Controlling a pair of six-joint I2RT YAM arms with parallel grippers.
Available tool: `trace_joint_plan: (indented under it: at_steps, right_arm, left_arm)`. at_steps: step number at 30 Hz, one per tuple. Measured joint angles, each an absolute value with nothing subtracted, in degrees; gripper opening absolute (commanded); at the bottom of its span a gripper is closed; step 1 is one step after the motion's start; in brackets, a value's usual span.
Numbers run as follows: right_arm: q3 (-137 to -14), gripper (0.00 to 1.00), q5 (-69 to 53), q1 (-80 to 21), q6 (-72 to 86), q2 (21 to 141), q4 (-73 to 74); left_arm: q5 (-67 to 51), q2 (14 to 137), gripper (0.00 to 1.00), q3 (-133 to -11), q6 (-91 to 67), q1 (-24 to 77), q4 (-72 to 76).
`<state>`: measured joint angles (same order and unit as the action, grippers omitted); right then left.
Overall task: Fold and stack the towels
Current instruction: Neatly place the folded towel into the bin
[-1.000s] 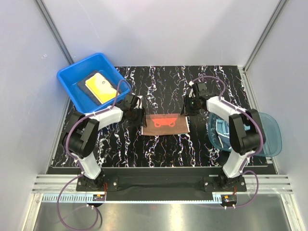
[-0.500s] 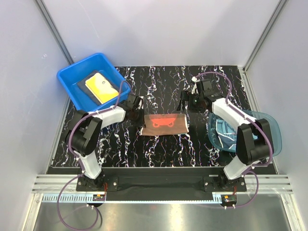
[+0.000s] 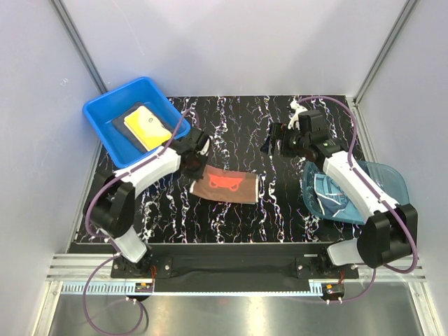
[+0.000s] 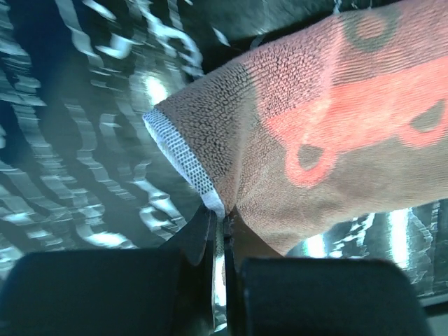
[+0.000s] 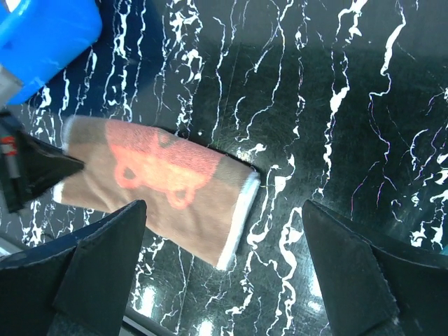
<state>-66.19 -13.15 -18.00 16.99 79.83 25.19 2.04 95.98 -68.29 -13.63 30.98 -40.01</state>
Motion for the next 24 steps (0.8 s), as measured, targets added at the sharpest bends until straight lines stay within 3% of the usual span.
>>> trace_joint_plan:
  at_steps: [8,13,24]
  right_arm:
    - [-66.19,1.0,-13.21,-18.0,17.41,78.89,25.41]
    - [-66.19,1.0,-14.33,-18.02,17.82,78.89,25.23]
    - [-66.15,1.0,-15.49,-18.02,17.91,81.12,22.13]
  left_arm:
    - [12.91,87.53,0.0,-71.66,0.45,30.52,-45.28]
    - [16.32,85.23,0.0,-76.12,8.51,24.43,-45.6]
    - [19.62,96.79,0.0,-94.19,21.96,9.56,-42.74]
